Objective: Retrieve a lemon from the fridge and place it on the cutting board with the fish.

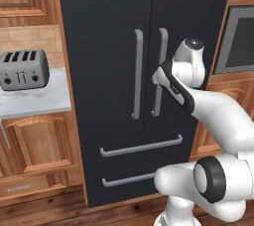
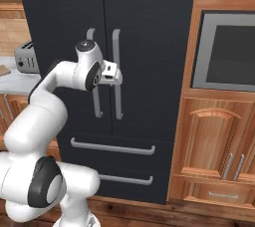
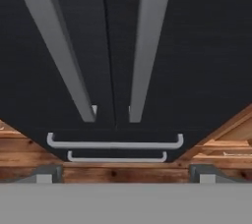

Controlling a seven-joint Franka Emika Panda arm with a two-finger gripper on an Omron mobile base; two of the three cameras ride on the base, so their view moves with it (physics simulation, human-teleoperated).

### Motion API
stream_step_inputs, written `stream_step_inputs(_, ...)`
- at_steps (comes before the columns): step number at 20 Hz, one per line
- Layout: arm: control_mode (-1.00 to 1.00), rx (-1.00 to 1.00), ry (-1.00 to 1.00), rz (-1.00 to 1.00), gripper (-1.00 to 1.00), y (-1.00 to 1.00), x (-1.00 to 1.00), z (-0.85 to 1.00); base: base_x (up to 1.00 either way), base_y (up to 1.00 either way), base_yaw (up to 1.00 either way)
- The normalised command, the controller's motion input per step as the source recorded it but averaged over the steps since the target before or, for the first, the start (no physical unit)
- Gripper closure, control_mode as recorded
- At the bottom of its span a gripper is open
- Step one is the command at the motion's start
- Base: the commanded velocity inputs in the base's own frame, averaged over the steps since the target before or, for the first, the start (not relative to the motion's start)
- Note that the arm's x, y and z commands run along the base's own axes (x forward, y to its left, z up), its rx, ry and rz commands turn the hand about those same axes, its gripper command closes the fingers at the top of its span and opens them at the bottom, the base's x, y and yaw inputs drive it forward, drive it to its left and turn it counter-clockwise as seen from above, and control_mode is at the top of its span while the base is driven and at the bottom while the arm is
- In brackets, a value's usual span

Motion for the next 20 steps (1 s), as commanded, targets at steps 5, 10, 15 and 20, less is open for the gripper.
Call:
stream_step_inputs(5,-1.00,0.00,-0.01,0.00,-1.00,-0.06,0.50,-0.08,0.00,0.00,0.00)
stream_step_inputs(10,-1.00,0.00,0.01,0.00,-1.00,-0.14,0.49,-0.03,0.00,0.00,0.00)
stream_step_inputs(15,-1.00,0.00,0.00,0.00,-1.00,-0.10,0.37,-0.08,0.00,0.00,0.00)
stream_step_inputs(20,-1.00,0.00,-0.03,0.00,-1.00,0.00,0.21,-0.03,0.00,0.00,0.00)
